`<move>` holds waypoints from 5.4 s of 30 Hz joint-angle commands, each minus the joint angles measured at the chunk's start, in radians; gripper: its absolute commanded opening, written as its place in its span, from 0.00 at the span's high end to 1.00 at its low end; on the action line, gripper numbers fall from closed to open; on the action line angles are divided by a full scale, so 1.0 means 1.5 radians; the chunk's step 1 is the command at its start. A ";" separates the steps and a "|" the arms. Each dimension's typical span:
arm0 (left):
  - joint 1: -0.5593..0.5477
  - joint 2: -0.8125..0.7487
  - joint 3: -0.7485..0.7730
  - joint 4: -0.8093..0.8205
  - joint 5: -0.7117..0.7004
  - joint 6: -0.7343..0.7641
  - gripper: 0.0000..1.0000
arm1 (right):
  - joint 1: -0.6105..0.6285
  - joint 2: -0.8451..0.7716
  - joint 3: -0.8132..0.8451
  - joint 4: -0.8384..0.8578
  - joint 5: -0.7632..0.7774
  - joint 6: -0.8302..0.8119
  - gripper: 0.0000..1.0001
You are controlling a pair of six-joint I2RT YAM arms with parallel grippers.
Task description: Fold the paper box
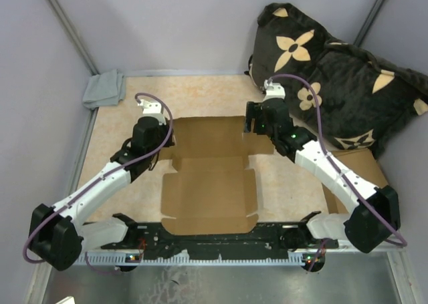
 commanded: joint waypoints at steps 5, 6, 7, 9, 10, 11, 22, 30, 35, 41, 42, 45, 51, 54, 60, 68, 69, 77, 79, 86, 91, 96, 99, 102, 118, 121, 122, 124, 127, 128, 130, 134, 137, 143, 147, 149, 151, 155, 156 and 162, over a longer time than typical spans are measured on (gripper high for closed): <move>-0.005 -0.030 -0.070 0.100 -0.044 -0.060 1.00 | -0.032 -0.077 -0.062 -0.034 0.004 0.016 0.38; -0.005 -0.036 -0.080 0.113 -0.046 -0.063 1.00 | -0.032 -0.094 -0.080 -0.027 0.003 0.021 0.38; -0.005 -0.042 -0.089 0.122 -0.048 -0.065 1.00 | -0.033 -0.117 -0.101 -0.017 -0.001 0.024 0.37; -0.005 -0.053 -0.100 0.135 -0.049 -0.070 1.00 | -0.033 -0.171 -0.138 0.009 -0.018 0.029 0.34; -0.005 -0.057 -0.102 0.138 -0.049 -0.071 1.00 | -0.033 -0.200 -0.155 0.021 -0.023 0.031 0.32; -0.005 -0.059 -0.102 0.139 -0.049 -0.072 1.00 | -0.033 -0.224 -0.167 0.029 -0.027 0.033 0.31; -0.007 -0.095 -0.216 0.423 -0.084 -0.040 1.00 | -0.060 -0.201 -0.165 0.025 0.013 0.031 0.44; -0.007 -0.049 -0.231 0.545 -0.118 -0.004 1.00 | -0.176 -0.113 -0.154 0.033 -0.113 0.032 0.49; -0.007 -0.011 -0.227 0.568 -0.143 0.011 1.00 | -0.176 -0.132 -0.192 0.087 -0.172 0.011 0.38; -0.007 0.043 -0.218 0.588 -0.176 0.019 1.00 | -0.200 -0.116 -0.197 0.112 -0.081 0.007 0.35; -0.007 0.048 -0.215 0.588 -0.178 0.019 1.00 | -0.216 -0.102 -0.195 0.117 -0.081 0.012 0.35; -0.007 0.062 -0.203 0.568 -0.182 0.019 1.00 | -0.273 -0.049 -0.189 0.142 -0.132 0.022 0.35; -0.007 0.104 -0.130 0.472 -0.210 0.012 1.00 | -0.283 0.051 -0.167 0.182 -0.226 0.001 0.35; -0.007 0.125 -0.095 0.428 -0.226 0.004 1.00 | -0.284 0.094 -0.158 0.198 -0.331 -0.017 0.34; -0.006 0.158 -0.047 0.378 -0.230 0.002 1.00 | -0.282 0.095 -0.170 0.253 -0.482 -0.036 0.33; -0.006 0.163 -0.049 0.373 -0.220 -0.009 1.00 | -0.226 0.092 -0.155 0.243 -0.521 -0.087 0.33; -0.006 0.161 -0.050 0.374 -0.220 -0.009 1.00 | -0.218 0.093 -0.152 0.240 -0.524 -0.094 0.32; -0.006 0.160 -0.059 0.371 -0.222 -0.009 1.00 | -0.190 0.086 -0.145 0.235 -0.564 -0.110 0.29; -0.007 0.159 -0.064 0.371 -0.222 -0.018 1.00 | -0.189 0.083 -0.147 0.237 -0.574 -0.110 0.29; -0.006 0.124 -0.164 0.494 -0.184 -0.019 1.00 | -0.184 0.069 -0.161 0.272 -0.636 -0.111 0.28; -0.006 0.093 -0.231 0.565 -0.156 -0.012 1.00 | -0.181 0.045 -0.178 0.306 -0.689 -0.112 0.27; -0.006 0.049 -0.312 0.656 -0.092 0.017 1.00 | -0.172 0.053 -0.177 0.301 -0.692 -0.120 0.27; -0.007 0.041 -0.365 0.744 -0.084 0.045 1.00 | -0.161 0.058 -0.173 0.290 -0.685 -0.127 0.27; -0.007 0.040 -0.394 0.775 -0.078 0.047 1.00 | -0.143 0.061 -0.170 0.277 -0.665 -0.136 0.26; -0.011 0.040 -0.416 0.784 -0.118 0.076 1.00 | -0.058 -0.025 -0.260 0.315 -0.502 -0.102 0.26; -0.011 0.050 -0.422 0.805 -0.124 0.093 1.00 | -0.058 -0.040 -0.275 0.344 -0.512 -0.092 0.26; -0.012 0.055 -0.424 0.815 -0.122 0.098 1.00 | -0.058 -0.040 -0.275 0.350 -0.513 -0.090 0.26; -0.012 0.061 -0.428 0.822 -0.118 0.099 1.00 | -0.058 -0.033 -0.272 0.359 -0.522 -0.088 0.26; -0.013 0.062 -0.428 0.820 -0.118 0.102 1.00 | -0.058 -0.023 -0.266 0.377 -0.527 -0.084 0.26; -0.014 0.061 -0.428 0.819 -0.118 0.103 1.00 | -0.058 -0.019 -0.265 0.382 -0.527 -0.083 0.26; -0.014 0.057 -0.429 0.815 -0.118 0.104 1.00 | -0.058 -0.013 -0.258 0.391 -0.527 -0.081 0.27; -0.016 0.051 -0.423 0.805 -0.119 0.107 1.00 | -0.050 0.008 -0.243 0.400 -0.520 -0.077 0.29; -0.016 0.043 -0.412 0.784 -0.122 0.110 1.00 | -0.028 0.019 -0.226 0.381 -0.478 -0.087 0.31; -0.018 0.023 -0.395 0.741 -0.131 0.111 1.00 | 0.015 0.010 -0.222 0.359 -0.366 -0.097 0.37; -0.019 0.020 -0.394 0.739 -0.136 0.110 1.00 | 0.033 -0.001 -0.220 0.338 -0.272 -0.088 0.48; -0.019 0.023 -0.394 0.742 -0.136 0.110 1.00 | 0.038 -0.003 -0.218 0.326 -0.228 -0.084 0.51; -0.019 0.023 -0.394 0.742 -0.136 0.110 1.00 | 0.043 -0.003 -0.214 0.316 -0.196 -0.081 0.51; -0.020 0.020 -0.394 0.740 -0.136 0.111 1.00 | 0.044 0.000 -0.219 0.330 -0.214 -0.081 0.36; -0.020 0.020 -0.394 0.740 -0.135 0.110 1.00 | 0.044 0.001 -0.223 0.345 -0.233 -0.083 0.33; -0.022 0.015 -0.397 0.735 -0.137 0.110 1.00 | 0.044 0.016 -0.221 0.392 -0.327 -0.087 0.26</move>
